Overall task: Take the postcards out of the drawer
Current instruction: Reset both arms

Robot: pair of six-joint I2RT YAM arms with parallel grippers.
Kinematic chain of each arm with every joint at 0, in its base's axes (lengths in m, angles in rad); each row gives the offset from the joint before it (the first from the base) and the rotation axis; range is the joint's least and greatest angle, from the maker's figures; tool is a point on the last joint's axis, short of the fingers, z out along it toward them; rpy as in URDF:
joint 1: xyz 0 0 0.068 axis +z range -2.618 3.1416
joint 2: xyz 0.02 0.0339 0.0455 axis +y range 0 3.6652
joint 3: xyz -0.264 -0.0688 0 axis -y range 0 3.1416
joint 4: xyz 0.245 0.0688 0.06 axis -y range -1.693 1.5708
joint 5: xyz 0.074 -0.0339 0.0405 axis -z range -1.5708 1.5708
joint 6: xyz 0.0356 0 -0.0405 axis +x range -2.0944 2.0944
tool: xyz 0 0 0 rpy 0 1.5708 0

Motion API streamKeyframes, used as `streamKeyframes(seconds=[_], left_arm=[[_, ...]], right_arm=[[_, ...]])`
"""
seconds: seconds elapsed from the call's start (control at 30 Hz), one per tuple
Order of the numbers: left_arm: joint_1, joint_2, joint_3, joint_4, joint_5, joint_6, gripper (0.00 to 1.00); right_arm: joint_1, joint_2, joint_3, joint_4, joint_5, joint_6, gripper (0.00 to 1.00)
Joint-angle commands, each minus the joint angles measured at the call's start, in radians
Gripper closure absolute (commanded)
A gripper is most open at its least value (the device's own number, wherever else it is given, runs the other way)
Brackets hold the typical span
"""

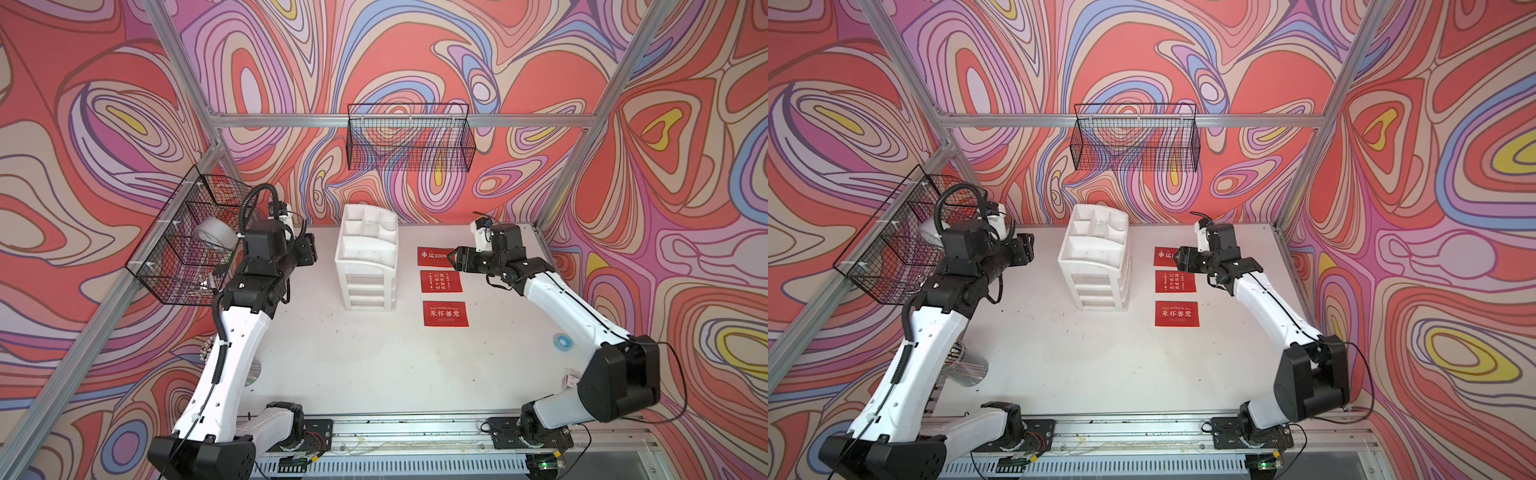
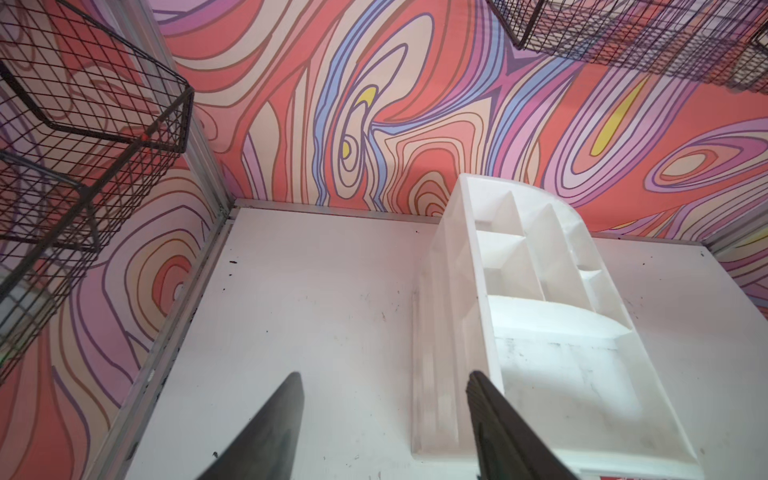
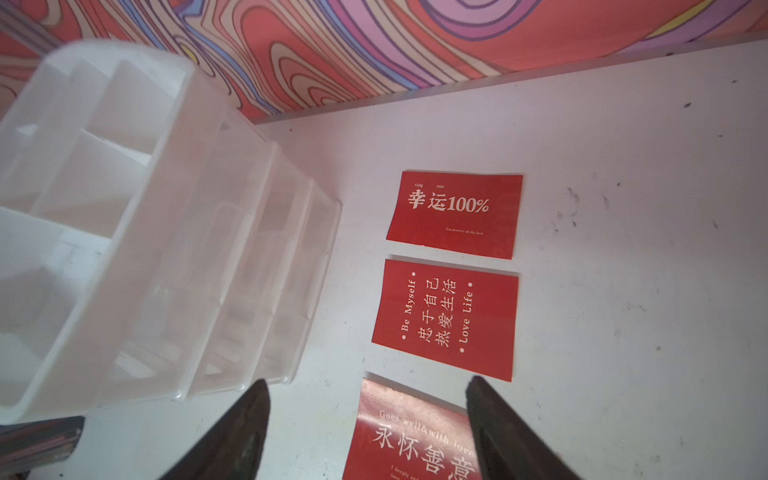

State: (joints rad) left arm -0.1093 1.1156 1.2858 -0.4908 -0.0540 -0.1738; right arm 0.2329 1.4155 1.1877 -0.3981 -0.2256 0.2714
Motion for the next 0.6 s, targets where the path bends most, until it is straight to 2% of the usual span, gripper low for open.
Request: streamKeyframes(seconds=[0.0,0.03,0.07,0.1,0.4,0.47,0.57], left_arm=[[0.005,-0.057,-0.028,0.019,-0.058,0.024,0.30],[0.005,-0.062,-0.034,0.017,-0.063,0.020,0.29],[0.005,-0.066,-0.040,0.016,-0.063,0.014,0.03],[0.005,-0.068,-0.046,0.015,-0.063,0.003,0.00],[0.005,-0.041,-0.191,0.038,-0.114,-0.119,0.00],[0.005,-0.040,-0.257,0.100,-0.102,-0.099,0.00],[0.008,-0.040,-0.365,0.199,-0.172,-0.103,0.00]], right_arm=[[-0.033,-0.097,-0.070,0.045,0.046,-0.025,0.10],[-0.045,-0.123,-0.088,0.056,0.046,-0.023,0.02],[-0.057,-0.149,-0.105,0.063,0.045,-0.022,0.02],[-0.067,-0.172,-0.120,0.069,0.050,-0.024,0.02],[-0.161,-0.226,-0.191,0.088,0.214,-0.023,0.02],[-0.193,-0.227,-0.226,0.133,0.223,-0.011,0.02],[-0.215,-0.209,-0.263,0.175,0.242,0.000,0.02]])
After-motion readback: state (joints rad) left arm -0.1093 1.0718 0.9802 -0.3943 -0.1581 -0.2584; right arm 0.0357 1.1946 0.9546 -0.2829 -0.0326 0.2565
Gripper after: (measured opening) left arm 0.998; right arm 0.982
